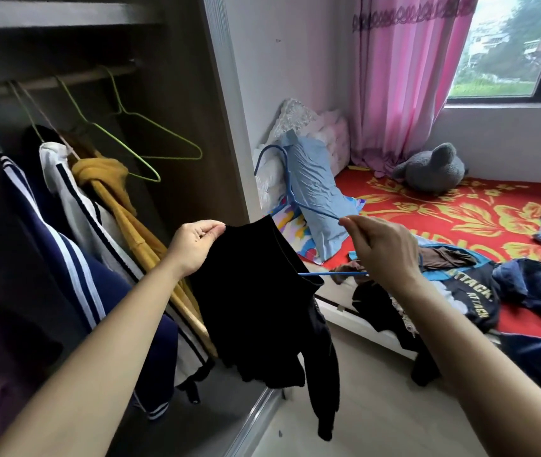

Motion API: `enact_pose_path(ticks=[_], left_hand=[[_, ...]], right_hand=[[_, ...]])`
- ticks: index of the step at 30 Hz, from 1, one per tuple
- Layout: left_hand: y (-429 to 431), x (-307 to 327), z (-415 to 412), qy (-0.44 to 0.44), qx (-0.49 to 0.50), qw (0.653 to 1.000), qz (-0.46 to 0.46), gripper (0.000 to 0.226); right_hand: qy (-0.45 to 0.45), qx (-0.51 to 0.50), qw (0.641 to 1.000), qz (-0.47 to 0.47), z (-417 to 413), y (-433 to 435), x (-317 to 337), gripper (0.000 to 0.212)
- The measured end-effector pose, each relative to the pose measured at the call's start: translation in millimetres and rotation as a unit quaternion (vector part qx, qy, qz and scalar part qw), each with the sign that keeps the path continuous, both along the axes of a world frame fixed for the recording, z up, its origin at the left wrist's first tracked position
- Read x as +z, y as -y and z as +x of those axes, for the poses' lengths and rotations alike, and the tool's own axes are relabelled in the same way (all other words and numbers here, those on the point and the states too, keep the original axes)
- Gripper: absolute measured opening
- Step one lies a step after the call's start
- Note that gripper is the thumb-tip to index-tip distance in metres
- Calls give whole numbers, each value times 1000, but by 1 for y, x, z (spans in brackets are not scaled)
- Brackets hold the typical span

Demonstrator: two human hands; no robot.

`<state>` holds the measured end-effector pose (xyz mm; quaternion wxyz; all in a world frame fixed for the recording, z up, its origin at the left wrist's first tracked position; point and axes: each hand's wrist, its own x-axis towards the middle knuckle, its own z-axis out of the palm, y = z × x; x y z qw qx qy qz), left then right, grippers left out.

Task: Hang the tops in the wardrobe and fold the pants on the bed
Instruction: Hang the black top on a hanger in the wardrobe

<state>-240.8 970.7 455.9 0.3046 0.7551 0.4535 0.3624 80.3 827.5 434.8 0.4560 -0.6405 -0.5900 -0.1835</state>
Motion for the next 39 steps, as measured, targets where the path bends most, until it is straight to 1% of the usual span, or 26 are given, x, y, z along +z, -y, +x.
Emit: enact_pose_path(ticks=[1, 3, 5, 7, 9, 12, 14, 16, 18, 19, 21, 23, 24, 25, 26, 27, 28, 29, 30, 31, 32, 33, 34, 35, 37, 39], left_hand=[[-1, -5, 1, 25, 11, 1000, -10, 13], [-2, -11, 1, 13, 25, 1000, -9, 17], [-3, -12, 0, -60, 32, 998, 16, 21], [-2, -10, 0, -156, 32, 985, 62, 24], [1, -8, 4, -214, 27, 971, 104, 24], [5, -8, 13, -225, 32, 962, 149, 25], [5, -7, 15, -210, 25, 966, 145, 25], [5, -5, 14, -205, 15, 970, 127, 26], [5, -2, 14, -207, 8, 972, 113, 28], [5, -2, 15, -207, 6, 972, 110, 28], [6, -4, 19, -210, 16, 970, 118, 30], [8, -10, 22, -190, 38, 971, 141, 31], [10, -13, 24, -169, 47, 972, 156, 32], [12, -15, 28, -150, 49, 972, 172, 30], [16, -17, 34, -140, 42, 971, 189, 27], [21, -18, 41, -141, 26, 968, 208, 23], [27, -19, 48, -151, 6, 962, 229, 19], [31, -20, 55, -163, -14, 955, 249, 17], [35, -19, 58, -175, -29, 949, 262, 17], [35, -18, 58, -187, -36, 947, 259, 17], [33, -16, 54, -201, -42, 950, 236, 17], [29, -14, 47, -218, -52, 955, 194, 17], [25, -13, 41, -230, -69, 962, 134, 18], [23, -13, 36, -221, -93, 969, 59, 20], [24, -15, 31, -145, -147, 974, -89, 27], [26, -18, 24, -72, -189, 958, -203, 46]], right_hand=[[26, -8, 1000, -2, 1, 2, 8, 31], [70, -29, 997, -5, -2, 5, 21, 37], [112, -63, 992, -4, -6, 8, 31, 43], [144, -86, 986, -1, -10, 11, 38, 43], [160, -95, 982, 3, -16, 15, 43, 42], [173, -87, 980, 44, -24, 22, 44, 36], [188, -78, 975, 85, -24, 26, 44, 32], [186, -67, 975, 102, -22, 28, 45, 29], [147, -64, 985, 71, -23, 28, 43, 32], [113, -62, 991, 42, -25, 28, 40, 33], [25, -46, 998, -28, -28, 27, 32, 34], [-40, -14, 991, -127, -24, 25, 24, 41], [-78, 33, 977, -198, -22, 24, 24, 48], [-137, 106, 946, -273, -23, 23, 27, 56], [-201, 180, 902, -338, -27, 22, 32, 61], [-246, 234, 861, -378, -32, 19, 34, 59], [-274, 271, 838, -387, -37, 13, 35, 50], [-292, 291, 833, -369, -42, 7, 35, 38], [-297, 294, 841, -343, -46, 1, 35, 27], [-288, 286, 855, -324, -47, -3, 36, 21], [-263, 270, 871, -315, -47, -5, 38, 19], [-228, 254, 887, -310, -45, -6, 41, 18], [-186, 237, 903, -306, -44, -8, 43, 18], [-141, 218, 917, -302, -44, -8, 47, 19], [-82, 196, 931, -296, -48, -9, 53, 20], [-52, 200, 939, -276, -54, -10, 60, 21]])
